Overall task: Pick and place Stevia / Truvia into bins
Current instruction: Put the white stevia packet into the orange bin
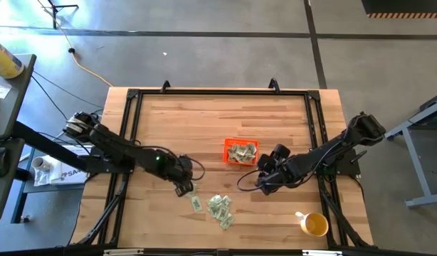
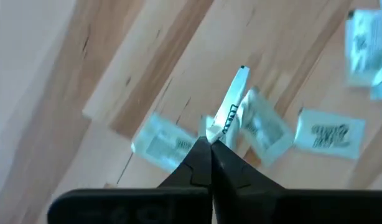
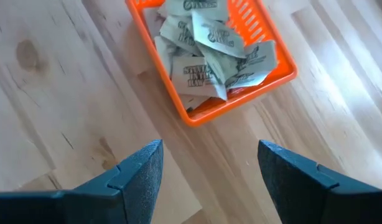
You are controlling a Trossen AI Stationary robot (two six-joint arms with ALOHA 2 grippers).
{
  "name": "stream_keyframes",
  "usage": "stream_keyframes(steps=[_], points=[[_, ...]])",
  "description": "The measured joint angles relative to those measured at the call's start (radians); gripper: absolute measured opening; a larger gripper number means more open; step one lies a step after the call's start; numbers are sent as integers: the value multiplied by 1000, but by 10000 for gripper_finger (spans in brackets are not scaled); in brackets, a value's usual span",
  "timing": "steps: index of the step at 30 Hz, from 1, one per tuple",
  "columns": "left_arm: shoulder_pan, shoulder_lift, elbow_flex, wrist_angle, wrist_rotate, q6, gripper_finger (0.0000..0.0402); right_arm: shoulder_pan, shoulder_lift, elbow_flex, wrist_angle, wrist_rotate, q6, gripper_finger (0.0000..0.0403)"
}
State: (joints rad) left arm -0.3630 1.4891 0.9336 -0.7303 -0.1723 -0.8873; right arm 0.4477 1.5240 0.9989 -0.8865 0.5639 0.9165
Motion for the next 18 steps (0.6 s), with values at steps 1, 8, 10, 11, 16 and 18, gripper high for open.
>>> stream_keyframes(steps=[1,8,10,11,16,18], points=[[15,1,8,5,10,12,30,0,-4,0,-1,0,4,252],[192,8,77,201,12,219,22,62,-95,0,-43,87,115,252],[262,32,110,277,44,275,22,78,-121,0,-98,93,170,252],[290,47,127,294,63,299,22,87,-131,0,-124,90,191,252],[386,185,286,345,140,429,24,124,-151,0,-214,73,240,252],[402,255,360,342,172,469,26,133,-151,0,-222,70,254,252]])
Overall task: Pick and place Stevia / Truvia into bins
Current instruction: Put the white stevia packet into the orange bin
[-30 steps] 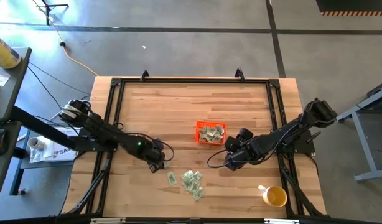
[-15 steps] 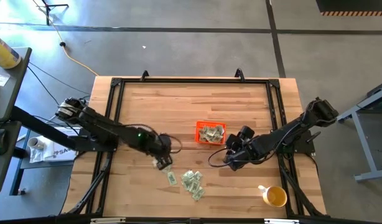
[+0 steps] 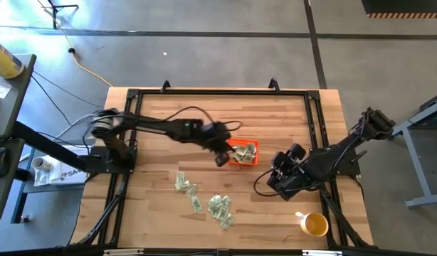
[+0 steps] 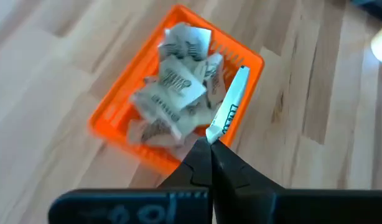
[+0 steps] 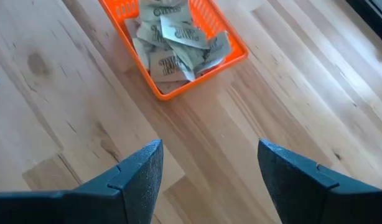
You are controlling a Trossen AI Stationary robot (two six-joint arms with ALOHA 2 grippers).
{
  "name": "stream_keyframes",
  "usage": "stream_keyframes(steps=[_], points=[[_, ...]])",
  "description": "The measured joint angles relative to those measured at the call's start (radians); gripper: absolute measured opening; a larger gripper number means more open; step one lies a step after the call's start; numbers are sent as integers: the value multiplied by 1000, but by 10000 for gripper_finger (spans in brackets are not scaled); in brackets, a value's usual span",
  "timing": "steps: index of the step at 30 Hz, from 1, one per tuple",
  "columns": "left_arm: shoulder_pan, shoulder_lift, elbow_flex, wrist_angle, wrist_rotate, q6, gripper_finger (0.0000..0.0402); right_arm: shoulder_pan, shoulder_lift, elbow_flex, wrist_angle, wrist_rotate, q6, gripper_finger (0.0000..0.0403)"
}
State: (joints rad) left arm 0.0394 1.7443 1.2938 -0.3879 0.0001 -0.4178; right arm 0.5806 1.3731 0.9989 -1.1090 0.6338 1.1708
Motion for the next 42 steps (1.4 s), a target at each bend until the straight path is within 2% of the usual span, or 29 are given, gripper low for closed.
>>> stream_keyframes(steps=[3,7,11,15,19,23,27,30,34,37,42], points=[[4,116,112,-13,21,51,31,3,3,0,9,0,7,252],[8,235,217,-68,-19,75,45,3,3,0,25,-1,7,252],[7,269,250,-129,-38,76,94,3,3,0,32,-13,6,252],[-2,246,281,-339,-66,58,165,2,3,0,58,-15,-25,252],[-40,167,283,-573,-184,47,223,0,4,0,112,-14,-107,252],[-113,79,277,-791,-224,-86,242,-31,11,0,152,-25,-160,252],[-182,-3,194,-885,-154,-342,237,-83,36,0,202,-58,-177,252],[-254,-43,90,-857,-129,-471,229,-115,69,0,271,-119,-241,252],[-346,-71,-41,-773,-62,-537,222,-137,117,0,363,-178,-368,252],[-355,-70,-141,-721,13,-650,220,-152,148,0,402,-226,-409,252],[-347,-70,-249,-505,14,-888,222,-170,173,0,441,-226,-411,252]])
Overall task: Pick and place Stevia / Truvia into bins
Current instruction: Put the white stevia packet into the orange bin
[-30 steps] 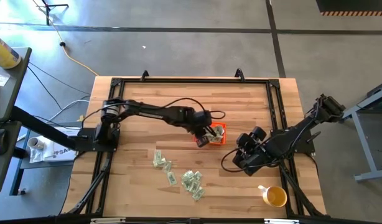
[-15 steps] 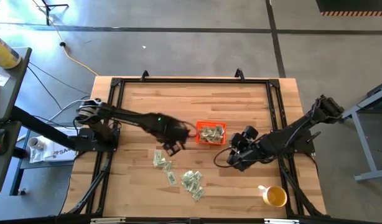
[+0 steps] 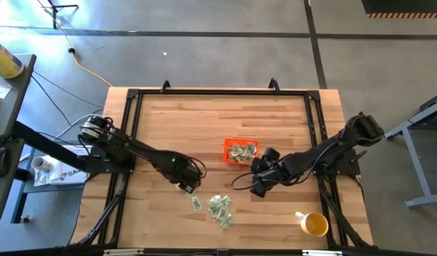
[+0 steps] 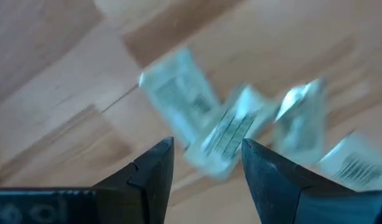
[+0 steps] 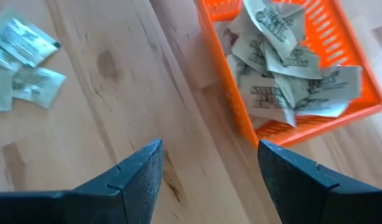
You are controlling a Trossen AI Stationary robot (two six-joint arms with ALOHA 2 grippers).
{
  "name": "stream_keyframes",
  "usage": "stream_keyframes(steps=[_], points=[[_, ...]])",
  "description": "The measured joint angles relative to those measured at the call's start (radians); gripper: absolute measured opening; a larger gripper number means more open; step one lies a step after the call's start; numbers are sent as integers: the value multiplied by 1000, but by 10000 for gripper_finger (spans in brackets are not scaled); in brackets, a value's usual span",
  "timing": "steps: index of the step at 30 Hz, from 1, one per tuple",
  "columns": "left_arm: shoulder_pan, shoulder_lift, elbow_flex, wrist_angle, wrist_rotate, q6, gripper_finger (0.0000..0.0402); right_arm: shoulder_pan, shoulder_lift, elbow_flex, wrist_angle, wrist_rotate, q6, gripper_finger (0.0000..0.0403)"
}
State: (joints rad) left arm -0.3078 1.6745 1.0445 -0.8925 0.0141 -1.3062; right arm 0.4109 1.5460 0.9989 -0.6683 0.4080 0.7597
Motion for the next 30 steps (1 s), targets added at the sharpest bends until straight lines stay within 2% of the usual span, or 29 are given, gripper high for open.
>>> stream_keyframes(steps=[3,8,20,23,26,30], points=[[-1,0,-9,38,-58,-80,222,-4,1,0,2,1,23,252],[0,12,-10,-5,-150,-120,223,-4,1,0,1,1,58,252],[0,126,-5,22,-132,-60,219,-6,1,0,-7,1,71,252],[13,131,-6,28,-136,-32,195,-6,1,0,-11,2,72,252],[43,132,-6,40,-122,19,155,-6,1,0,-15,1,72,252],[98,133,-6,61,-109,172,94,-6,1,0,-23,5,73,252]])
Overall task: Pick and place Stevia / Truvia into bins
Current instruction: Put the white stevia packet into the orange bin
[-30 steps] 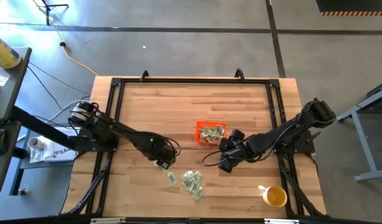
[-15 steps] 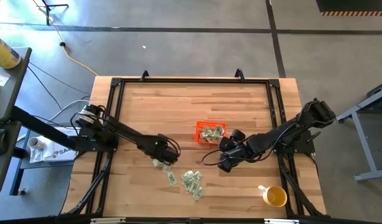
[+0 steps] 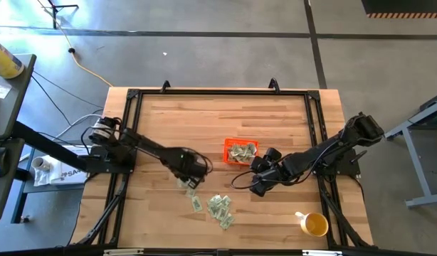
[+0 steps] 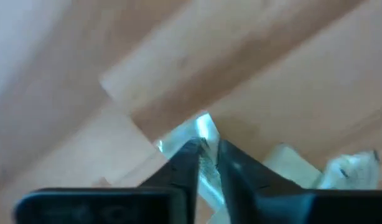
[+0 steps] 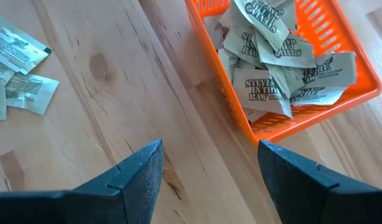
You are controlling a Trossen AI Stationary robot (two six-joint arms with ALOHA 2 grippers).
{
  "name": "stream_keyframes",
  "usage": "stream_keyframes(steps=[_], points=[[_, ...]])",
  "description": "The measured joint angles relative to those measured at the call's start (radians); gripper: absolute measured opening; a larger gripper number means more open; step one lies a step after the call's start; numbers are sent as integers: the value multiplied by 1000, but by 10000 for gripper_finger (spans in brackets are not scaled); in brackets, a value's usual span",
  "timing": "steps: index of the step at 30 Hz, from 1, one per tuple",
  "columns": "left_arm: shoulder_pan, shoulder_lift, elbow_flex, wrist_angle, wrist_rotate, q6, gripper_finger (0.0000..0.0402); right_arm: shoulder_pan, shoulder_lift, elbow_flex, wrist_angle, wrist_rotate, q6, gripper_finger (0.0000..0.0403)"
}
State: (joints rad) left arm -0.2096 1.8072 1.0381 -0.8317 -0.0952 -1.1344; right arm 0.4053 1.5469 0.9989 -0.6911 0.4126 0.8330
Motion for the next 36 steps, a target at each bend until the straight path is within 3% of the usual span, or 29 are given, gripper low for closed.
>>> stream_keyframes(steps=[6,12,16,23,29,36], points=[[87,0,-2,16,-23,167,20,0,0,0,-6,-1,17,252],[131,-4,40,44,-101,279,24,1,0,0,-50,11,53,252],[151,-14,131,77,-163,372,22,33,-14,0,-54,92,68,252],[195,-15,302,169,-203,587,22,102,-59,1,-164,192,292,252],[236,3,391,351,-102,780,22,144,-61,0,-248,166,408,252],[279,123,405,477,2,825,40,151,-62,0,-237,154,427,252]])
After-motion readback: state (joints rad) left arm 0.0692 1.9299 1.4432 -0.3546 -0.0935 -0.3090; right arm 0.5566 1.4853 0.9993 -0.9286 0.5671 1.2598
